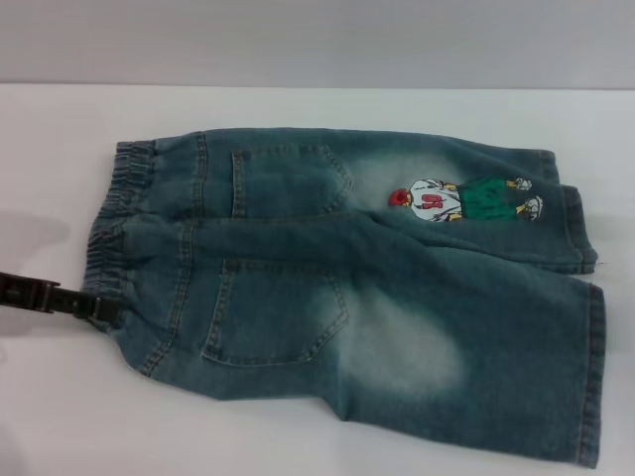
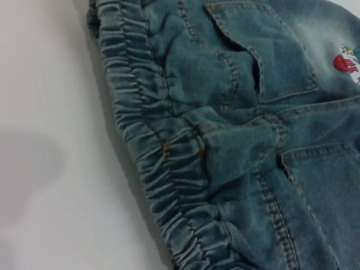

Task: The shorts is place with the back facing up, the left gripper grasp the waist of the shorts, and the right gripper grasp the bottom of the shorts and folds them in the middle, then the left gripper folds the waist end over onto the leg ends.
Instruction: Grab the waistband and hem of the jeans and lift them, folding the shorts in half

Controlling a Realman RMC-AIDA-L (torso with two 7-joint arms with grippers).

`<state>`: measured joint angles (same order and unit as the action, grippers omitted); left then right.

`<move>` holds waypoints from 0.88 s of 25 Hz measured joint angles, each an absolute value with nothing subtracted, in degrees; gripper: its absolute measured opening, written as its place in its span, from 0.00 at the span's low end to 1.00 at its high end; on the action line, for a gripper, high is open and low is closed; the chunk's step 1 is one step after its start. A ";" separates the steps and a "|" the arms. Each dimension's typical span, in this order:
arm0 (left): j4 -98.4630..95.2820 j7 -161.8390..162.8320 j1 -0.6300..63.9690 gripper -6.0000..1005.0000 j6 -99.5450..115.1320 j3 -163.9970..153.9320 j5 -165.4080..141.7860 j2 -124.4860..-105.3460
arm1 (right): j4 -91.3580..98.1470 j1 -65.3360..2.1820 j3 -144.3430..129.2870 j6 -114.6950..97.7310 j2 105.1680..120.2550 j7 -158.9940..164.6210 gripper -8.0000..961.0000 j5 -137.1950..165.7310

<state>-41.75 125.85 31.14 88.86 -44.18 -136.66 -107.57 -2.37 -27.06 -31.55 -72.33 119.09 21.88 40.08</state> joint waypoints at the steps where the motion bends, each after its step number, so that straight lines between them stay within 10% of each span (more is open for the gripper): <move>1: -41.75 125.82 31.29 0.67 88.84 -44.16 -136.65 -107.61 | -2.37 -27.04 -31.55 -72.33 119.09 21.88 0.54 40.08; 22: -41.75 125.73 32.47 0.66 87.27 -44.72 -137.48 -108.24 | -2.37 -26.91 -31.37 -72.33 119.08 21.88 0.54 40.08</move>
